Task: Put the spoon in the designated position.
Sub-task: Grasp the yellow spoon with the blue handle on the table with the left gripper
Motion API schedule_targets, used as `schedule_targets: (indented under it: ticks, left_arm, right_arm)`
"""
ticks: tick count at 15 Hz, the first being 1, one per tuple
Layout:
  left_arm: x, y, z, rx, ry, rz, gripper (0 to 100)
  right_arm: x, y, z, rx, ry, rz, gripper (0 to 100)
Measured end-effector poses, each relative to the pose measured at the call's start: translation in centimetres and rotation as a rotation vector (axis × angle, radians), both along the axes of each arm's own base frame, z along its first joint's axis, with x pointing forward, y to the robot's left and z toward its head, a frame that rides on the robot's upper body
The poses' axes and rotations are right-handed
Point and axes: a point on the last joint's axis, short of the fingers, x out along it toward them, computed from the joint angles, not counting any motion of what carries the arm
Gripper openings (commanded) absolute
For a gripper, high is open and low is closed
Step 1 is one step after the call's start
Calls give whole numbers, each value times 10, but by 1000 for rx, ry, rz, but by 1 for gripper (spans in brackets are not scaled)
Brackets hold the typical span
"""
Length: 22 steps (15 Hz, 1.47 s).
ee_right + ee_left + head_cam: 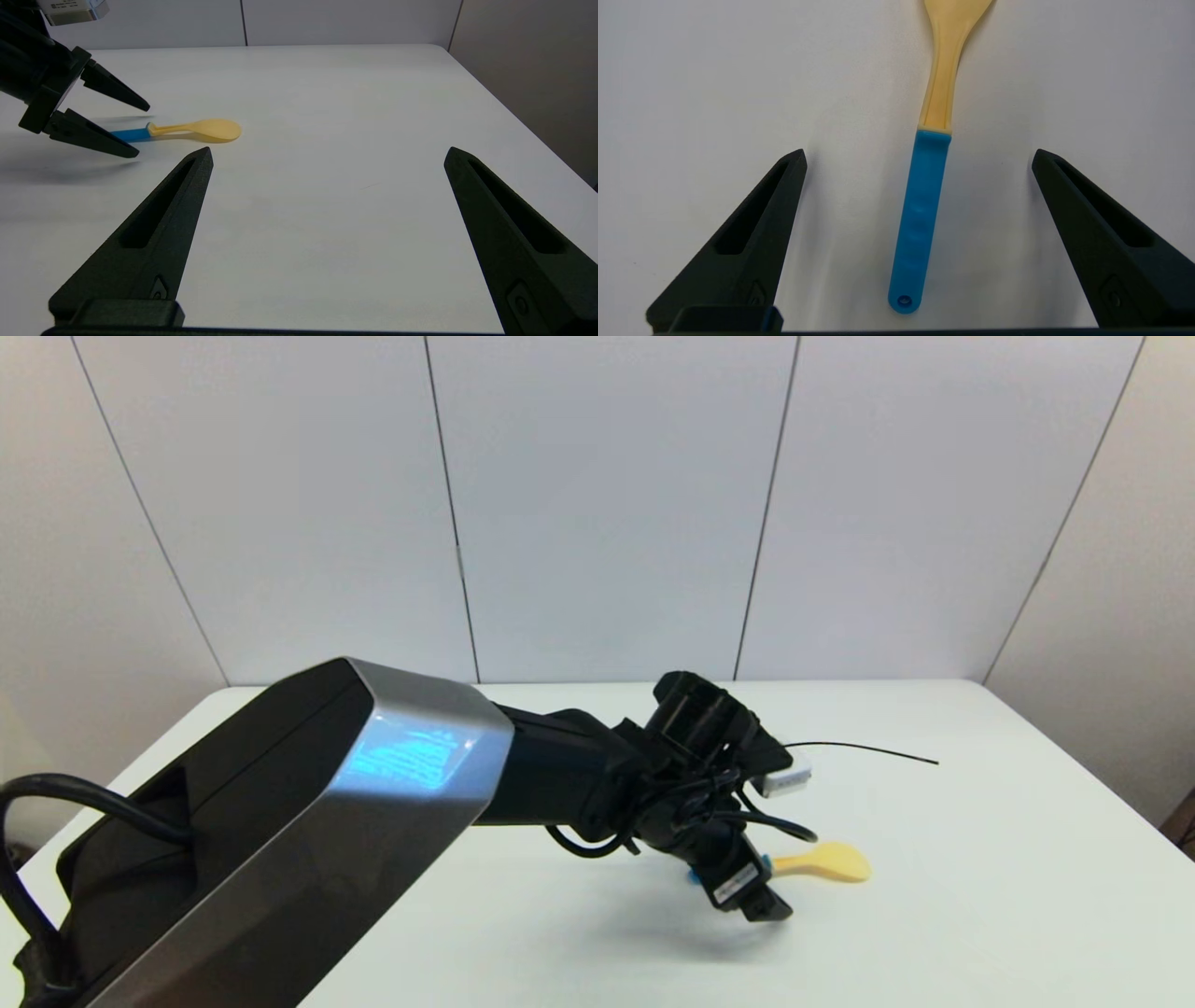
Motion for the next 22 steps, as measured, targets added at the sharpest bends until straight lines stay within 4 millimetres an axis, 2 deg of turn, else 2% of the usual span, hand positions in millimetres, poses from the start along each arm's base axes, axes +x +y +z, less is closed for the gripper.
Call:
schedule_targets:
  ticks: [11, 12, 22]
  left_arm:
    - [0, -11, -8, -3, -2, -15, 100]
    - [0, -11, -9, -2, -1, -15, 0]
    - [0, -12, -7, -4, -2, -12, 0]
  right_arm:
    - [0, 0, 0, 0, 0, 0, 100]
    - [0, 0, 0, 0, 0, 0, 100]
    - [0, 0, 0, 0, 0, 1, 100]
